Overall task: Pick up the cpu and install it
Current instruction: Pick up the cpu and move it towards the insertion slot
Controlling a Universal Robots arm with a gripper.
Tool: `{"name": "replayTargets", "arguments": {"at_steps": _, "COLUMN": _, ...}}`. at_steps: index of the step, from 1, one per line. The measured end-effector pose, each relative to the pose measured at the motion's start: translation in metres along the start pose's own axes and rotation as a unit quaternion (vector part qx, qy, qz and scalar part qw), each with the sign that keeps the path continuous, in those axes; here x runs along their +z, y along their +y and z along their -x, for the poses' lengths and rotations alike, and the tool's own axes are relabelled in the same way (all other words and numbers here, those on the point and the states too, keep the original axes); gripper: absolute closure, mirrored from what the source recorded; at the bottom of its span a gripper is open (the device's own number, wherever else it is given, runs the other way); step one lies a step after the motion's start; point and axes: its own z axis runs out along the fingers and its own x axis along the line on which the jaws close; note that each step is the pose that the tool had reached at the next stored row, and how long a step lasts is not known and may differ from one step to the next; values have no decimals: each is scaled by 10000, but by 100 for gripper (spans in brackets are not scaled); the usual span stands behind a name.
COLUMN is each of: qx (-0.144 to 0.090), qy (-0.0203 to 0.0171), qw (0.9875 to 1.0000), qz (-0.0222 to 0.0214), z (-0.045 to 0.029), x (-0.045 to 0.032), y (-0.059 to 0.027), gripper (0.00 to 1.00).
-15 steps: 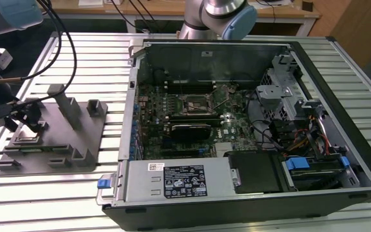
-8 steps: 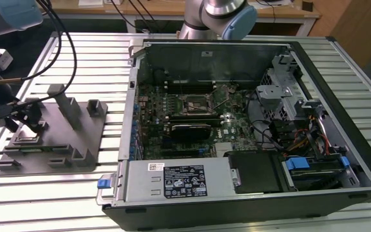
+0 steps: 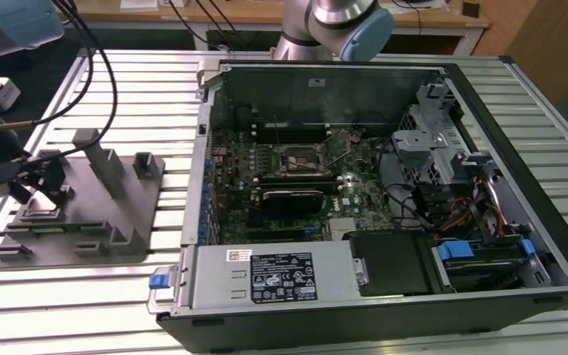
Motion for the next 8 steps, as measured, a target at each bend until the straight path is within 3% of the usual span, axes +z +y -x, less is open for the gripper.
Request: {"name": "replayTargets", "arguments": {"at_steps": 8, "qx": -1, "qy": 0, "qw": 10000, "qz": 0, "z": -19, "x": 17, "y": 8, "gripper": 41}}
